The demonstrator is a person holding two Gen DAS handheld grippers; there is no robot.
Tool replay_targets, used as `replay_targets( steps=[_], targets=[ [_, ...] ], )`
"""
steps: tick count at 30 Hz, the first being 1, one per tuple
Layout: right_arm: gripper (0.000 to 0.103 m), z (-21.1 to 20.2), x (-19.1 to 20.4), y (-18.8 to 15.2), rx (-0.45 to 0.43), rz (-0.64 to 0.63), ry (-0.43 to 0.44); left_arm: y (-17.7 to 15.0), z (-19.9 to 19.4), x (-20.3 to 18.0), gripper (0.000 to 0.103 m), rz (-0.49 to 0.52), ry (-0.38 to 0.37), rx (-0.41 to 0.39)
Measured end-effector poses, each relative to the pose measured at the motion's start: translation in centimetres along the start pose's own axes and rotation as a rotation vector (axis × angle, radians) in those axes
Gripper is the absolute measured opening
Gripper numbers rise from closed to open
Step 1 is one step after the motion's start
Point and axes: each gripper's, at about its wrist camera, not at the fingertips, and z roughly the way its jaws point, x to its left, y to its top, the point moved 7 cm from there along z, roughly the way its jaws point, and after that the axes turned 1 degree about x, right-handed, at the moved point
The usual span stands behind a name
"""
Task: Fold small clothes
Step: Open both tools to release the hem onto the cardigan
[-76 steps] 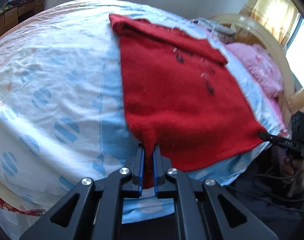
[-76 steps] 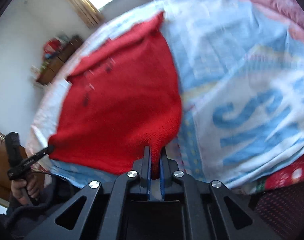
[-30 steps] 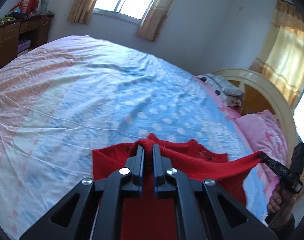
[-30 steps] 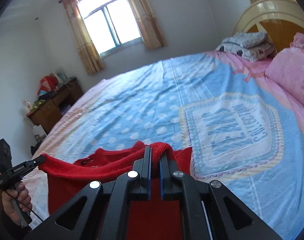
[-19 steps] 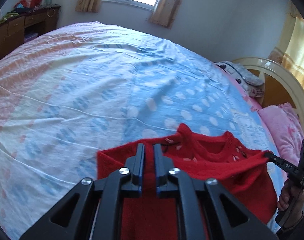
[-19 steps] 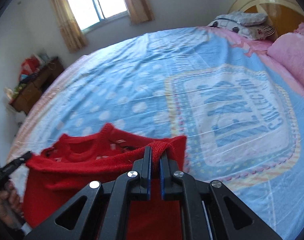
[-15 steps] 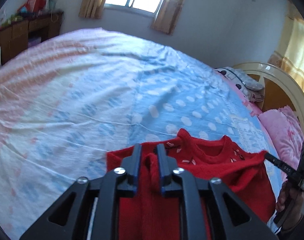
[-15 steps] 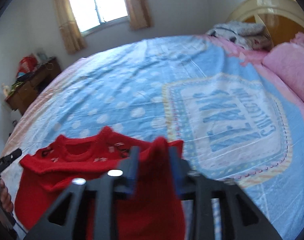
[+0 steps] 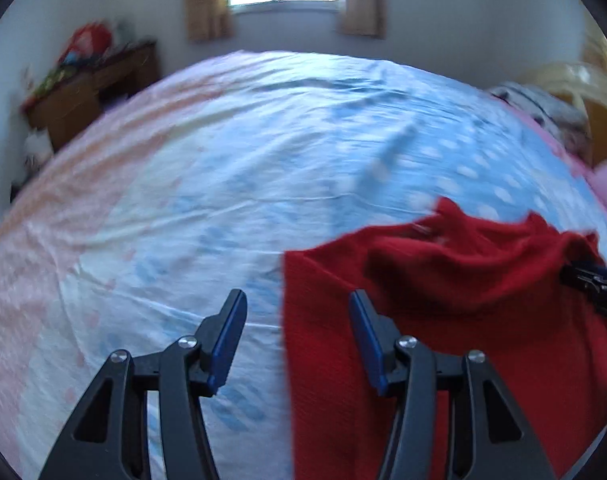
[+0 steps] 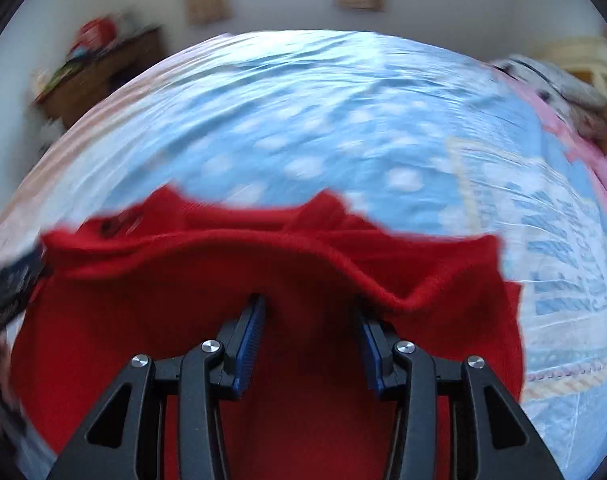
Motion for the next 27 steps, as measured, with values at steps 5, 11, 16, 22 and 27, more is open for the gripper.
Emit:
replay_targets(
  steps=[5,11,16,22,27],
  targets=[
    [0.046,1.4,-1.4,-0.2,-0.007,0.053,0.021,-0.9,-0.4,0.5,0.056,-0.012,-0.004,0.005],
    [0.046,-3.0,-2.6,-1.4,-0.119,0.116,0.077,-2.3,-3.5,0.4,0.056,-0.018,-0.051,-0.029],
    [0.046,-8.1,-7.3,-5.8,-0.171,0.182,0.105,-4.8,-6.6,0.3,0.056,0.039,-0.083,-0.070],
    [0.046,-10.5,-11.4,-12.0,-0.120,0.287,0.124,-8.3,-7.5,-0.2,0.056,0.053,-0.118,-0.061],
    [0.046,-9.4,-9.4,-14.0,-0.076,0.225,0.148,-8.9,-7.0,-0.6,0.061,0.032,-0.095,-0.050]
  ],
)
